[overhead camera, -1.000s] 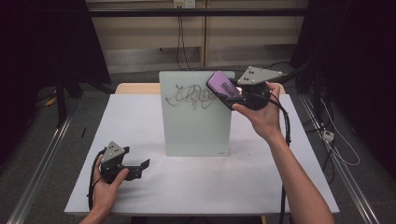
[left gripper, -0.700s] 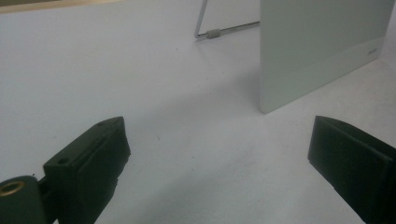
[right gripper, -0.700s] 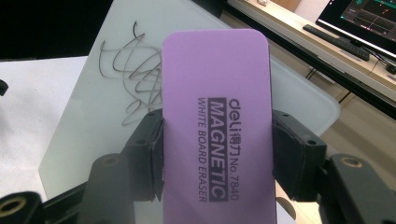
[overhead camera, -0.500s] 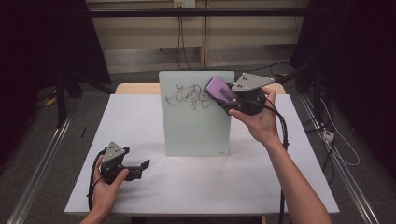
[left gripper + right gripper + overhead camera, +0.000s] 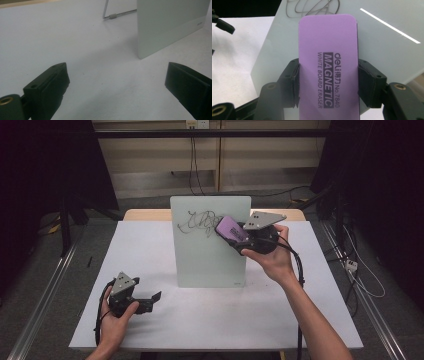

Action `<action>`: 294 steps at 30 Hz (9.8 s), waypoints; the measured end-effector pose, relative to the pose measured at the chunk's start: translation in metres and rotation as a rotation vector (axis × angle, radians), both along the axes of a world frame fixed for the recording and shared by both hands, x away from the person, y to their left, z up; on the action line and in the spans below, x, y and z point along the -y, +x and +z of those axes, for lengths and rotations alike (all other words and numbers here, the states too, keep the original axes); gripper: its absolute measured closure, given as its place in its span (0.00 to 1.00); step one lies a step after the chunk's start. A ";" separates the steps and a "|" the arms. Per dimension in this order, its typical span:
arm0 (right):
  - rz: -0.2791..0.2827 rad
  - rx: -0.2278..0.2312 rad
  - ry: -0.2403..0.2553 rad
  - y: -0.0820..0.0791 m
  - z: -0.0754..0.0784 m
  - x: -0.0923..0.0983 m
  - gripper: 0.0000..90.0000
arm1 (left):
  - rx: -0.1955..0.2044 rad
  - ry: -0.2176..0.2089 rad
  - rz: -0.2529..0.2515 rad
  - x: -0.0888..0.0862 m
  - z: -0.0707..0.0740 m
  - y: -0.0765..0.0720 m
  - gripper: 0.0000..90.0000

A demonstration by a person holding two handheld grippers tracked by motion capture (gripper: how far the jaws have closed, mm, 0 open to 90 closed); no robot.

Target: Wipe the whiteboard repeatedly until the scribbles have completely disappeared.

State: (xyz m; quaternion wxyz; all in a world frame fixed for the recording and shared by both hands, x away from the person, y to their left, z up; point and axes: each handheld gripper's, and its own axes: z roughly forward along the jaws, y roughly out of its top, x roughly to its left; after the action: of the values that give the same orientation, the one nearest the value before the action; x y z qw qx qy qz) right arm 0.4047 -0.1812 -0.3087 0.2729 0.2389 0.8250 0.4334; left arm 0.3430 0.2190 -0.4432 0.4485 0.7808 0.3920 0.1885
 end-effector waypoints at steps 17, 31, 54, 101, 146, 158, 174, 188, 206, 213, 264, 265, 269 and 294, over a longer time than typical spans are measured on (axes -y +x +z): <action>-0.043 0.043 0.063 0.014 0.041 0.013 0.46 | -0.002 -0.002 -0.003 0.000 0.000 0.001 0.06; -0.008 0.025 0.015 0.010 0.019 -0.008 0.46 | 0.000 0.006 -0.009 0.001 0.000 0.000 0.06; 0.057 -0.069 -0.017 -0.001 -0.022 -0.028 0.46 | 0.004 0.002 -0.005 -0.001 0.001 -0.001 0.06; 0.070 -0.126 -0.066 -0.010 -0.051 -0.046 0.46 | 0.000 0.001 -0.006 0.000 0.000 0.000 0.06; 0.043 -0.081 -0.013 0.000 -0.024 -0.049 0.46 | 0.009 -0.007 -0.007 -0.002 0.001 -0.001 0.06; -0.004 -0.045 0.030 0.009 0.005 -0.036 0.46 | 0.010 -0.003 -0.008 -0.003 0.003 -0.001 0.06; -0.029 -0.009 0.059 0.017 0.023 -0.039 0.46 | 0.010 -0.002 -0.008 -0.003 0.002 -0.001 0.06; 0.008 -0.033 0.019 0.011 0.002 -0.060 0.46 | 0.016 -0.004 -0.007 -0.004 0.004 -0.003 0.05; 0.051 -0.076 -0.019 0.007 -0.014 -0.073 0.46 | 0.011 -0.002 -0.011 -0.003 0.002 -0.001 0.06; 0.007 -0.039 0.021 0.013 0.009 -0.056 0.46 | 0.014 -0.005 -0.007 -0.003 0.003 -0.002 0.06; 0.016 -0.016 0.021 0.023 0.023 -0.083 0.46 | 0.015 -0.005 -0.012 -0.005 0.004 -0.002 0.06; 0.014 -0.011 0.022 0.024 0.025 -0.084 0.46 | 0.016 -0.006 -0.010 -0.005 0.004 -0.002 0.06; 0.013 -0.003 0.019 0.027 0.028 -0.091 0.46 | 0.015 -0.014 -0.006 -0.006 0.004 -0.002 0.06; 0.081 -0.059 -0.037 0.019 -0.001 -0.113 0.46 | 0.015 -0.016 -0.005 -0.006 0.003 -0.002 0.06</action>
State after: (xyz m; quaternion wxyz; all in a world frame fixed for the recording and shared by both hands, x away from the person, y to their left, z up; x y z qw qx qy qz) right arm 0.4239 -0.0679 -0.3099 0.2352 0.2130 0.8495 0.4215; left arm 0.3412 0.2251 -0.4400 0.4580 0.7767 0.3882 0.1905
